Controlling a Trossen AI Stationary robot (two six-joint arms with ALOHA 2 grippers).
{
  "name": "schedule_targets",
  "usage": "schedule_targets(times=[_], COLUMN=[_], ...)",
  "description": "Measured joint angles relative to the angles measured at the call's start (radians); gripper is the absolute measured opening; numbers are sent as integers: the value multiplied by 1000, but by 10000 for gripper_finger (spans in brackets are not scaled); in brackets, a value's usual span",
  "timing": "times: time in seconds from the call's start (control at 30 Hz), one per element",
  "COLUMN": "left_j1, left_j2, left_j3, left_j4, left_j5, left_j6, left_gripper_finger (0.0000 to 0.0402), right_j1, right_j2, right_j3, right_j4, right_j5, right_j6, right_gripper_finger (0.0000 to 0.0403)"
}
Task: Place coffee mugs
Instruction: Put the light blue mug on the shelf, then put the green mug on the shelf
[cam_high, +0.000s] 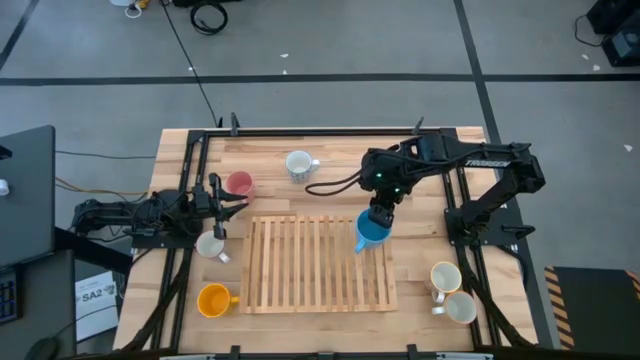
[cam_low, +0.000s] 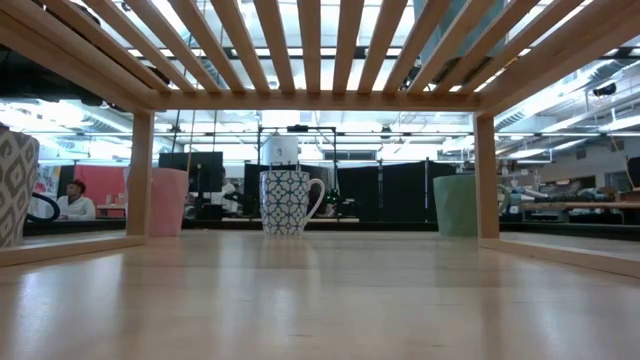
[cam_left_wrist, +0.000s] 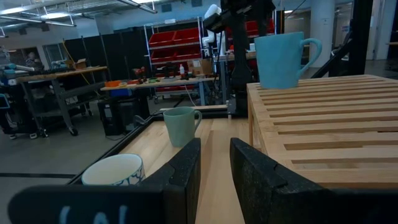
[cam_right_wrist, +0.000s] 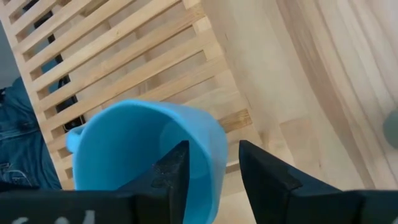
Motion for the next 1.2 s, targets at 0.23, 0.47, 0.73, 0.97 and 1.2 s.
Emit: schedule_targets(times=[0.23,0.47,0.73,0.97,1.2], left_j1=[0,0,0,0,0], left_j2=[0,0,0,0,0], left_j3=[0,0,0,0,0], left_j4=[0,0,0,0,0], left_j5=[0,0,0,0,0], left_j6=[0,0,0,0,0], left_gripper_finger=[94,94,94,94,94], right_j1=[-28,-59,-87,-107,-149], right_j2=[0,0,-1,-2,-2], right_j3=[0,0,1,64,191], right_j4=[0,0,10,10,7], right_j5=[-3,-29,-141,-140,-119], right_j6=[-9,-12,-64,-100,-189], right_gripper_finger=[160,160,159,159,159])
